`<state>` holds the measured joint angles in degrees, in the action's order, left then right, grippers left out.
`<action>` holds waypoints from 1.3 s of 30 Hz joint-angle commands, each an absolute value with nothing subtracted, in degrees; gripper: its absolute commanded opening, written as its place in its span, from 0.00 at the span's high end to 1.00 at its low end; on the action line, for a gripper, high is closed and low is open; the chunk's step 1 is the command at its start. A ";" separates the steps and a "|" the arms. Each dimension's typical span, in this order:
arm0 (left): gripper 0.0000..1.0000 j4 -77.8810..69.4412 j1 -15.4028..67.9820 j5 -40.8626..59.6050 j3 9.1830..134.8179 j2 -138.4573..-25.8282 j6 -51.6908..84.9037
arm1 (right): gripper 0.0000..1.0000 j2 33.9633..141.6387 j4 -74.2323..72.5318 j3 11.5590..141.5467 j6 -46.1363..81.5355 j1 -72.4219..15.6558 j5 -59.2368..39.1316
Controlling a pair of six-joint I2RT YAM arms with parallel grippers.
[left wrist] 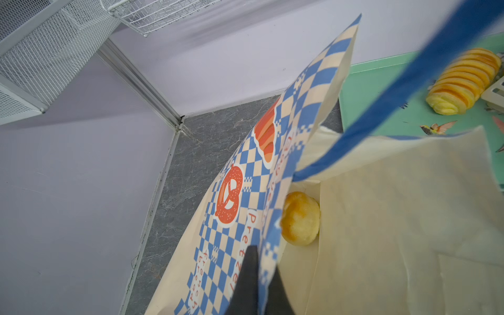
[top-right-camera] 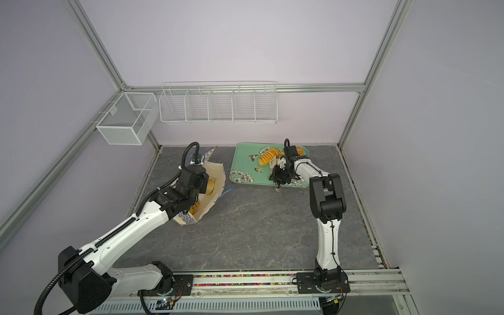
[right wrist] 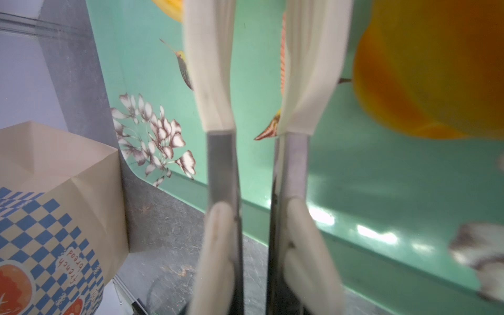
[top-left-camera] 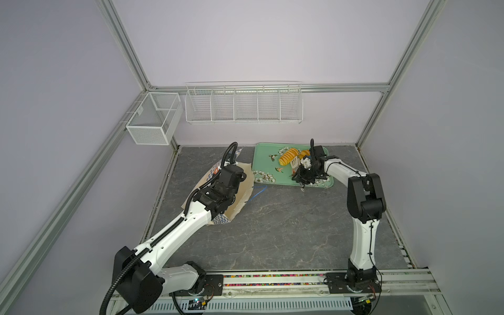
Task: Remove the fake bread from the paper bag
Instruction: 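Open the right tongs to release the bread onto the green tray, then move the empty right tongs from the tray back into the bag opening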
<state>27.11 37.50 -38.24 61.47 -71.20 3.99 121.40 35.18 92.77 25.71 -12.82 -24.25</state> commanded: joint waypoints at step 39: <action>1.00 32.96 37.18 -25.90 66.88 -63.63 5.89 | 0.81 79.46 56.61 93.68 20.98 -46.04 -6.89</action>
<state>32.23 37.39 -29.10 64.73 -63.96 4.29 82.00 55.64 93.43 19.75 -42.72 -8.56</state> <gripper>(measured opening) 0.047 0.218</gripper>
